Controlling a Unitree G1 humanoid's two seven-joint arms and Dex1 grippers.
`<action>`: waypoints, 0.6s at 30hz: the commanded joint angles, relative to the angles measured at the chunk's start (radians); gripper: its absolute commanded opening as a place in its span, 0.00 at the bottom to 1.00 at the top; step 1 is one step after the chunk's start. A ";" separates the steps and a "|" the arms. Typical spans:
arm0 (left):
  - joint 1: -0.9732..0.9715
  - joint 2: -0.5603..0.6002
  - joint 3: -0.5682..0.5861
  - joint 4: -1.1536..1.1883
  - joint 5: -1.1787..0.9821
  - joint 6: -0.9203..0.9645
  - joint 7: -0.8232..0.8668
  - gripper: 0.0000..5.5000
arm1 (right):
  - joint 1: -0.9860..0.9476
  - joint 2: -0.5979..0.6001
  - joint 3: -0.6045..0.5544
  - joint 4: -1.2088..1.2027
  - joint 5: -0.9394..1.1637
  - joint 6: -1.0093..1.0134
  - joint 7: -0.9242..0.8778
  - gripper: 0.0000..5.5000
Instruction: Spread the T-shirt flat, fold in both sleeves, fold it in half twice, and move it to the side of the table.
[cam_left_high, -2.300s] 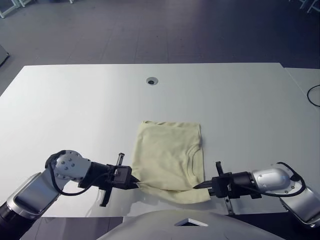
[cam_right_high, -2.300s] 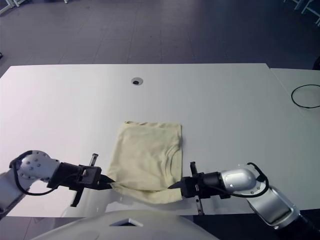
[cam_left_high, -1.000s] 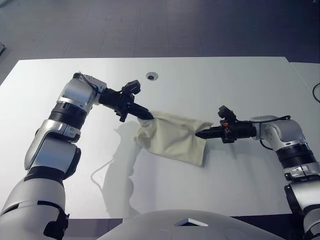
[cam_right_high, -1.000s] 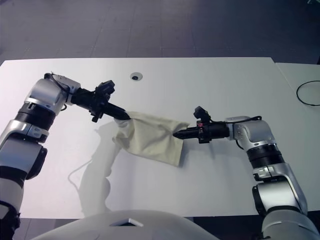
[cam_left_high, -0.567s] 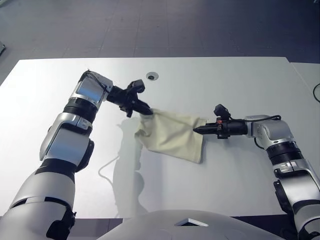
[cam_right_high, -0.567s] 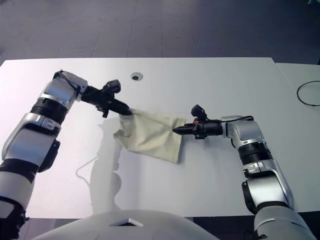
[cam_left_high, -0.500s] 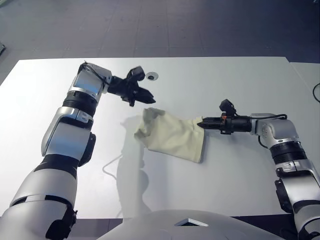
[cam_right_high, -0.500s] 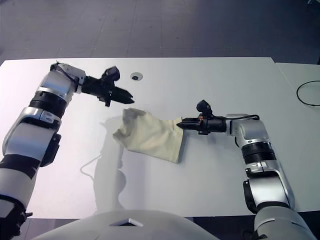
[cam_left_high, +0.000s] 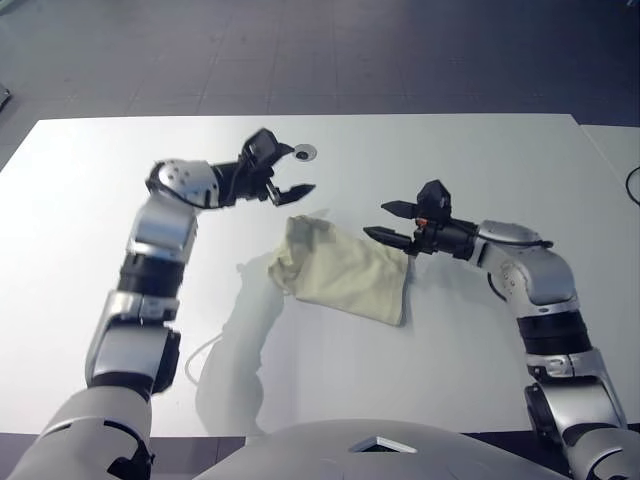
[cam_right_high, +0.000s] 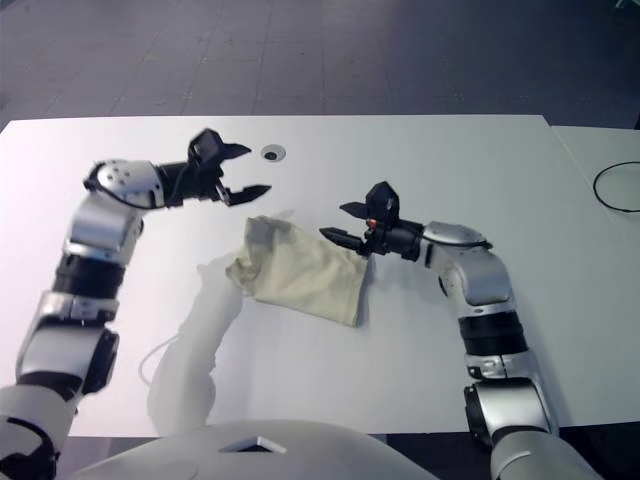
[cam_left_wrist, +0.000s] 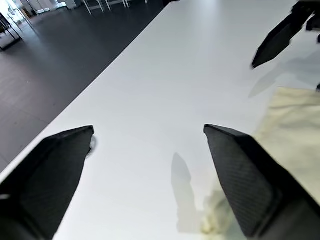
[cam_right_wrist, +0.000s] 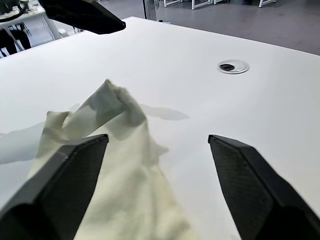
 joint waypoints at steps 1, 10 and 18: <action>0.255 -0.023 -0.026 -0.276 0.116 -0.052 0.199 0.90 | 0.079 0.032 0.118 0.025 -0.192 -0.203 -0.111 0.82; 0.447 -0.012 -0.107 -0.384 0.333 -0.056 0.410 0.98 | 0.129 0.041 0.206 0.193 -0.378 -0.374 -0.210 0.98; 0.480 0.082 -0.076 -0.292 0.452 -0.108 0.481 0.98 | 0.170 0.028 0.214 0.175 -0.378 -0.380 -0.230 0.98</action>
